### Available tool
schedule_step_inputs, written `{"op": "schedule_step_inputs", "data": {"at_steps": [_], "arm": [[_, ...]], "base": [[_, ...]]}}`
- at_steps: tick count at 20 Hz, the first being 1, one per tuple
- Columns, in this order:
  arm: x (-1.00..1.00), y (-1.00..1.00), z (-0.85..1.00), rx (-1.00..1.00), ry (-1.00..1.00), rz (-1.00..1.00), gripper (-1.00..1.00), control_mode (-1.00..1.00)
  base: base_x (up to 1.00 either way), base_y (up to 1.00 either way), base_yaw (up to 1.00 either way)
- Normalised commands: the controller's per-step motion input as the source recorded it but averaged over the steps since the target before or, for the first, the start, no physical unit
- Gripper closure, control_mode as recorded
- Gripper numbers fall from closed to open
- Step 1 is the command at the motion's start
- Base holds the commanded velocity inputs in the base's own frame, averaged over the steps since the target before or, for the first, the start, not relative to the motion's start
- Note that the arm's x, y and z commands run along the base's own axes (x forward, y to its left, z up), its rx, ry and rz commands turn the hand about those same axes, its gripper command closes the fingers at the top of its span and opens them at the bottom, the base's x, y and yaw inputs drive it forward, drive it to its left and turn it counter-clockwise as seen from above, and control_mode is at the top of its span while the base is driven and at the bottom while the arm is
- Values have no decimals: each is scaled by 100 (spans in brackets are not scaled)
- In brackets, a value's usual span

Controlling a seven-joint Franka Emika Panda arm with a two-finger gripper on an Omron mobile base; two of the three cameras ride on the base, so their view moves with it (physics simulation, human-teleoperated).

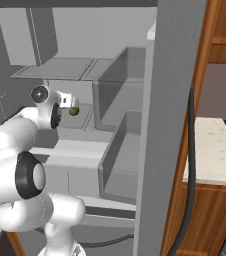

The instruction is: Gather the eggplant and avocado from the fridge and place them on a tray on the dining counter. Then gather the steaks from the fridge and place them on the other tray.

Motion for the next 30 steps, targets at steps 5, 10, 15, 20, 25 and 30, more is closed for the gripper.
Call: {"op": "schedule_step_inputs", "data": {"at_steps": [5,10,15,20,25,30], "arm": [[38,6,-3,0,3,0,-100,-100],[17,0,-31,0,4,0,-100,-100],[4,0,-41,0,0,0,-100,-100],[16,0,-22,0,0,0,-100,-100],[26,0,-13,0,0,0,-100,-100],[25,3,-11,0,1,0,-100,-100]], "base": [[0,0,0],[0,0,0],[0,0,0],[0,0,0],[0,0,0],[0,0,0]]}}
